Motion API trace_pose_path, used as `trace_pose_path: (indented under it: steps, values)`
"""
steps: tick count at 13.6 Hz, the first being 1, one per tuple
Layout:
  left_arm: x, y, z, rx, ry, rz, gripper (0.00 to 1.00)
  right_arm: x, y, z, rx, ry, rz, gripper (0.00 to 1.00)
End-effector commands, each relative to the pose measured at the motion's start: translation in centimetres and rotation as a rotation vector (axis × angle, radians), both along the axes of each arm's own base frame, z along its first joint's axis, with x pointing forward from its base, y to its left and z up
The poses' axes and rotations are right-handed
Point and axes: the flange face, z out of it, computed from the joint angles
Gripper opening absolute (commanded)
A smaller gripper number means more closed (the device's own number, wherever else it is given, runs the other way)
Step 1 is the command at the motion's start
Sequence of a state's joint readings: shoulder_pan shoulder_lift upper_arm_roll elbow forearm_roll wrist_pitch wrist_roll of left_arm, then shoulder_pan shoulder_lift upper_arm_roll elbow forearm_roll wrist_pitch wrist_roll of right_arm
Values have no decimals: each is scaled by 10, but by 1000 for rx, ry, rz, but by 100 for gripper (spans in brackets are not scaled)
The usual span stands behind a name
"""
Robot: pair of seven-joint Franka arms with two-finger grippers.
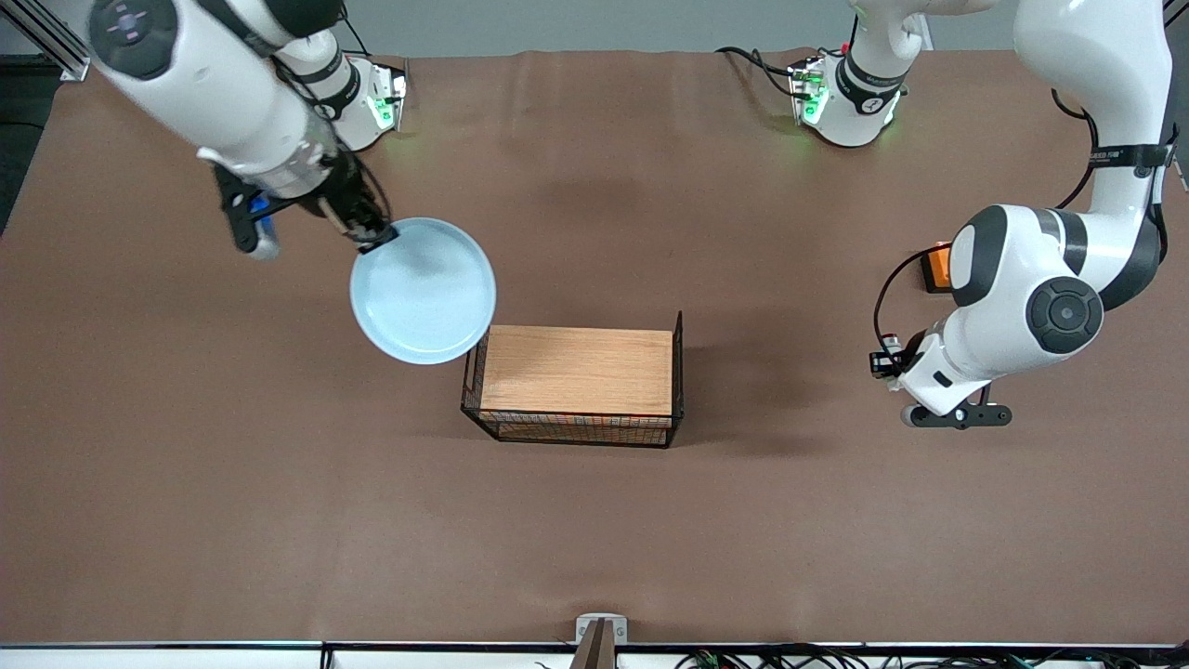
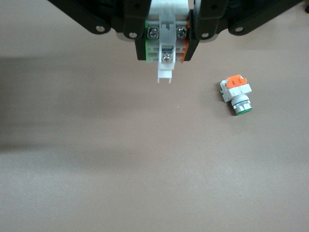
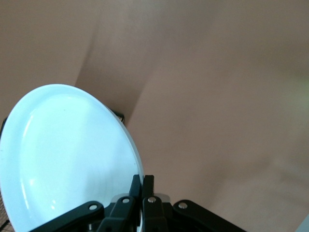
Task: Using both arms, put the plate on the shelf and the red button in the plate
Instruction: 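Lower the plate into the wire basket with the right gripper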
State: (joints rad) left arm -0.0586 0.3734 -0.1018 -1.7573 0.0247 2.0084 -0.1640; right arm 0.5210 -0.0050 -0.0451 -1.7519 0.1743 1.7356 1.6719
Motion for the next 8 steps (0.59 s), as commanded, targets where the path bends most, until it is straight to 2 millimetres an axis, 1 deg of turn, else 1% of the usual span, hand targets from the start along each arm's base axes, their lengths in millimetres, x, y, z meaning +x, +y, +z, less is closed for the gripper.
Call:
trace_pose_path:
  steps: [1, 2, 3, 4, 6, 7, 8]
  values:
    - [1, 0, 4, 8, 5, 10, 22, -16, 39, -2, -36, -32, -101, 0]
    - [1, 1, 4, 8, 5, 11, 22, -26, 60, -4, -55, -57, -120, 0]
    - [1, 1, 4, 8, 5, 11, 22, -29, 77, -12, -64, -75, -150, 0]
    - [1, 1, 4, 8, 5, 11, 22, -35, 100, -22, -66, -90, -177, 0]
    - [1, 1, 4, 8, 5, 11, 22, -46, 138, -48, -110, -138, -215, 0]
    - [1, 1, 4, 8, 5, 11, 22, -49, 154, -62, -125, -158, -235, 0]
    - [1, 1, 5, 8, 4, 11, 22, -52, 166, -73, -127, -168, -250, 0]
